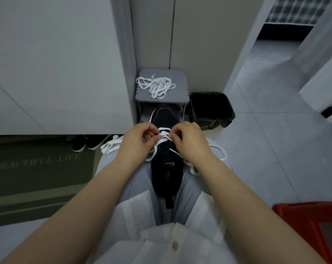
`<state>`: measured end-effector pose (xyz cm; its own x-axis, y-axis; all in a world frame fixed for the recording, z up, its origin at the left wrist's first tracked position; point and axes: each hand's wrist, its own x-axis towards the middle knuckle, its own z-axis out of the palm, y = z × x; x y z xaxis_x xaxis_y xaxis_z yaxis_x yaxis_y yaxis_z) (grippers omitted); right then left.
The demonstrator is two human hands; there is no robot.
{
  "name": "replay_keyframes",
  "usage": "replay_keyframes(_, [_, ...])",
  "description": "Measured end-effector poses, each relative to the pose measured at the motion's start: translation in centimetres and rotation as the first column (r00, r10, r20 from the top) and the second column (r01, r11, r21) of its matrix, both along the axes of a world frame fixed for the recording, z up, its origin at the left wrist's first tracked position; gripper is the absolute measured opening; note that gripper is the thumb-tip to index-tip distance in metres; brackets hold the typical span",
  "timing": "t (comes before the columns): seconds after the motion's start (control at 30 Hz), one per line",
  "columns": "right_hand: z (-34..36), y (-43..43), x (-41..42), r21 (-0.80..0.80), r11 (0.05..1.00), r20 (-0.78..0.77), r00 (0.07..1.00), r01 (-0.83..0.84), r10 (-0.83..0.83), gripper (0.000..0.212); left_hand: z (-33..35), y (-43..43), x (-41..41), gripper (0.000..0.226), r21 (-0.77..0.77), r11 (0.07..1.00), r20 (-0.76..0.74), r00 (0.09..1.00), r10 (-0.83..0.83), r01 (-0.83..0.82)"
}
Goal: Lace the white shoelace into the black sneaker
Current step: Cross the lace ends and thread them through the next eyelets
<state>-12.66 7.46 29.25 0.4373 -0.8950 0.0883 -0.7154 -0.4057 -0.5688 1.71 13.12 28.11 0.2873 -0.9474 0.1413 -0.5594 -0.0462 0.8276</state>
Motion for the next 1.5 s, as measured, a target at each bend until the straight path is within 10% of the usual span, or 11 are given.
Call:
replay_keyframes(0.53, [4.0, -2.3, -3.2, 0.351, 0.919, 0.417, 0.909, -0.177, 0.015, 0.007, -0.9, 0.1, -1.0, 0.025, -0.221, 0.968, 0.116, 0.989, -0.091, 0.115])
replay_keyframes(0.77, [1.1, -2.7, -4.3, 0.011, 0.995, 0.055, 0.994, -0.097, 0.097, 0.016, -1.2, 0.0, -0.7, 0.023, -0.241, 0.968, 0.155, 0.987, -0.036, 0.074])
replay_keyframes(1.03, [-0.3, -1.8, -3.1, -0.345, 0.921, 0.025, 0.979, -0.18, 0.201, 0.013, -1.0, 0.3, -1.0, 0.019, -0.265, 0.963, 0.104, 0.995, -0.01, 0.037])
replay_keyframes(1.13, [-0.1, -2.2, -3.7, -0.41, 0.912, 0.132, 0.989, -0.005, 0.065, 0.009, -0.7, 0.6, -1.0, 0.018, -0.278, 0.961, 0.059, 0.998, 0.01, 0.007])
replay_keyframes(1.27, [2.2, -2.9, -5.5, -0.079, 0.914, 0.502, 0.808, 0.398, -0.309, 0.008, -0.8, 0.8, -0.6, 0.011, -0.283, 0.957, 0.007, 0.998, 0.06, -0.056])
replay_keyframes(1.5, [2.4, -0.8, -3.6, -0.123, 0.982, 0.176, 0.971, -0.142, 0.163, 0.021, -0.9, 0.2, -0.7, 0.028, -0.328, 0.944, 0.213, 0.976, 0.04, 0.033])
